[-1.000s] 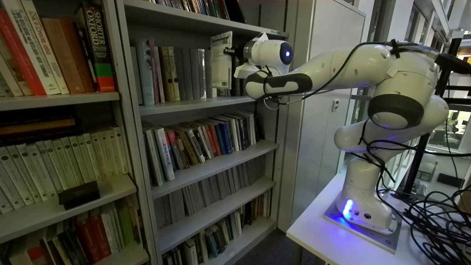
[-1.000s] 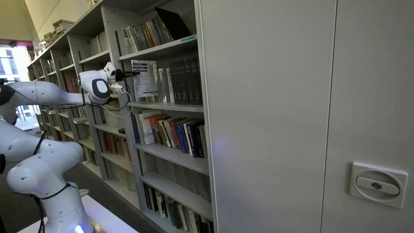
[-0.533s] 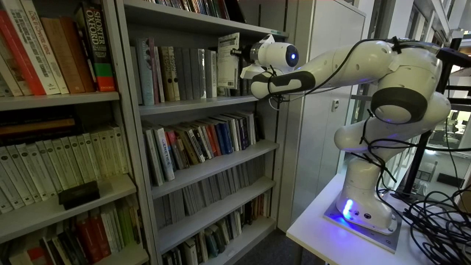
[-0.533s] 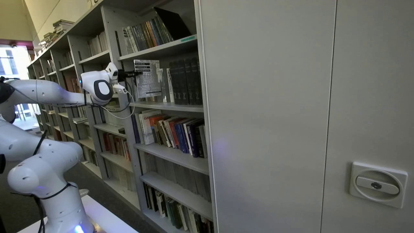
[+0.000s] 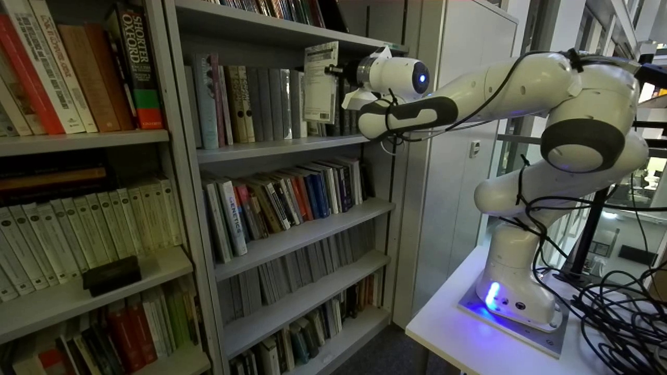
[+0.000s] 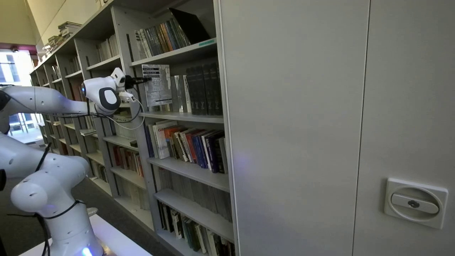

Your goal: Move the thin white book to the right

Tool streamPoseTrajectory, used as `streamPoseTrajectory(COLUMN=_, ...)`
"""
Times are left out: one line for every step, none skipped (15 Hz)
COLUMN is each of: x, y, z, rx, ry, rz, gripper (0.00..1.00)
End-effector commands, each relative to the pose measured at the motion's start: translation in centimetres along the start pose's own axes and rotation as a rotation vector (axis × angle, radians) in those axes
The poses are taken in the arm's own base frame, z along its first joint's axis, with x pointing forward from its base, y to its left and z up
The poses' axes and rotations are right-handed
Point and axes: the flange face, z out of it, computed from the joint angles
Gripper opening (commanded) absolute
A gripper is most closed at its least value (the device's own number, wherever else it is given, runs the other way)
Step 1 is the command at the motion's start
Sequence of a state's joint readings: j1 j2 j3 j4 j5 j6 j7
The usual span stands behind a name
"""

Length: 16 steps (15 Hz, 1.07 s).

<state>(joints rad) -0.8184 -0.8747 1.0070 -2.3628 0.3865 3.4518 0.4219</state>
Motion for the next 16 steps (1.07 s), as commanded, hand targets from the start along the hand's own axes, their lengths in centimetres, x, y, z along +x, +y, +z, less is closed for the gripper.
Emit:
streamPoseTrajectory(x=0.9, y=0.2, z=-0.8, rx=0.025, ry=0.007, rz=-0.013, gripper=0.02)
streamPoseTrajectory(x=0.9, y=0.1, z=-0.9, rx=0.027, ry=0.006, rz=-0.011, gripper=0.02)
streamPoseTrajectory(x=0.8, y=0.1, z=-1.0, rx=0.027, ry=0.006, rz=-0.012, gripper=0.02)
streamPoseTrajectory(x=0.8, y=0.1, z=-1.0, rx=0.026, ry=0.007, rz=-0.012, gripper=0.02)
streamPoseTrajectory(x=0.8, y=0.2, z=-1.1, rx=0.025, ry=0.006, rz=-0.010, gripper=0.02)
streamPoseTrajectory(x=0.7, y=0.2, z=-1.1, rx=0.024, ry=0.006, rz=-0.011, gripper=0.02)
streamPoseTrajectory(x=0.7, y=0.2, z=-1.1, rx=0.023, ry=0.006, rz=-0.012, gripper=0.02)
streamPoseTrajectory(x=0.6, y=0.3, z=-1.1, rx=0.022, ry=0.005, rz=-0.013, gripper=0.02)
streamPoseTrajectory(x=0.5, y=0.4, z=-1.1, rx=0.019, ry=0.002, rz=-0.013, gripper=0.02)
streamPoseTrajectory(x=0.4, y=0.4, z=-1.1, rx=0.016, ry=0.001, rz=-0.014, gripper=0.02)
streamPoseTrajectory(x=0.3, y=0.5, z=-1.0, rx=0.013, ry=0.000, rz=-0.013, gripper=0.02)
streamPoseTrajectory(x=0.2, y=0.6, z=-1.0, rx=0.009, ry=0.000, rz=-0.014, gripper=0.02)
streamPoseTrajectory(x=0.1, y=0.7, z=-1.1, rx=0.007, ry=-0.001, rz=-0.013, gripper=0.02)
streamPoseTrajectory(x=0.0, y=0.8, z=-1.1, rx=0.002, ry=0.002, rz=-0.016, gripper=0.02)
streamPoseTrajectory(x=-0.1, y=0.9, z=-1.0, rx=-0.001, ry=0.000, rz=-0.016, gripper=0.02)
streamPoseTrajectory(x=-0.2, y=1.0, z=-1.0, rx=-0.004, ry=-0.001, rz=-0.017, gripper=0.02)
